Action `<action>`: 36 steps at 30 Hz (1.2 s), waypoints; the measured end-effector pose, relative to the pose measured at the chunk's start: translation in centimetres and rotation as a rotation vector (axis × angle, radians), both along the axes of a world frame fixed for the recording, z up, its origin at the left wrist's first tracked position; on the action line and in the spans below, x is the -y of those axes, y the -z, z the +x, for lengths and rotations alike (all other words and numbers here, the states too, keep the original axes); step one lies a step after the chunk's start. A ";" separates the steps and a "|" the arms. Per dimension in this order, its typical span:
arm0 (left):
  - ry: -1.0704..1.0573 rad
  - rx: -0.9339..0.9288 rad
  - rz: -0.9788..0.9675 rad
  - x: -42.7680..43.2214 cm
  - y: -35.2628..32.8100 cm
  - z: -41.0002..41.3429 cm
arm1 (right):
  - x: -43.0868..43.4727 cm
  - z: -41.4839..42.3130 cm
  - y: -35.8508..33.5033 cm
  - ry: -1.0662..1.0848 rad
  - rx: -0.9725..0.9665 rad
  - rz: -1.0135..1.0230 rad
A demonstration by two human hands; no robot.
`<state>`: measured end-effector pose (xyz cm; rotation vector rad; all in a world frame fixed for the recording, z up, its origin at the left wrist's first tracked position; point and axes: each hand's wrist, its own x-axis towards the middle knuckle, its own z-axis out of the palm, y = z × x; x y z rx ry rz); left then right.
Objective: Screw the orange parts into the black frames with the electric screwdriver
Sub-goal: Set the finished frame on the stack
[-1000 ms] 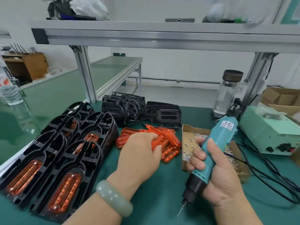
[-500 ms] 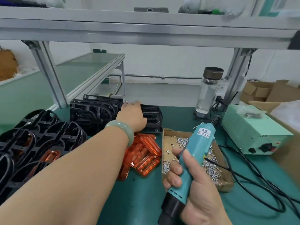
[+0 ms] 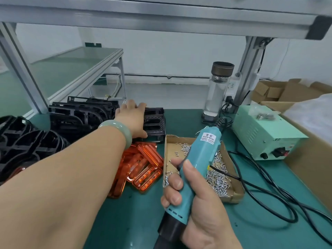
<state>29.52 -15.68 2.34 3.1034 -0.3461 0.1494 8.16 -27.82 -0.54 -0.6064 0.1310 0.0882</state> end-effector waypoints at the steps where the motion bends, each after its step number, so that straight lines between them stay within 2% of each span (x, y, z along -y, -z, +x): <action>1: -0.002 0.014 0.000 0.0 -0.2 -0.2 | 0.0 0.0 0.0 -0.004 -0.001 0.006; 7: 0.064 0.175 0.052 -0.1 -2.3 -1.5 | 0.2 0.0 0.0 -0.013 -0.016 -0.001; 13: 0.124 0.043 -0.074 -1.0 -4.2 -3.8 | 0.2 0.0 0.0 0.007 -0.024 -0.019; 18: 0.114 0.215 -0.152 -1.8 -5.1 -5.9 | 0.2 0.1 0.0 0.011 -0.034 -0.009; 22: 0.098 0.237 -0.350 -2.5 -6.2 -8.1 | 0.2 0.1 0.0 0.016 -0.030 0.003; 26: 0.063 0.365 -0.357 -3.6 -6.6 -11.4 | 0.4 0.1 -0.1 0.017 -0.025 0.031; 29: -0.024 0.440 -0.494 -4.8 -5.9 -14.3 | 0.9 0.1 -0.3 0.033 -0.009 0.071; 36: -0.086 0.325 -0.926 -6.1 -2.1 -20.3 | 1.8 -0.4 -0.7 -0.020 0.069 0.201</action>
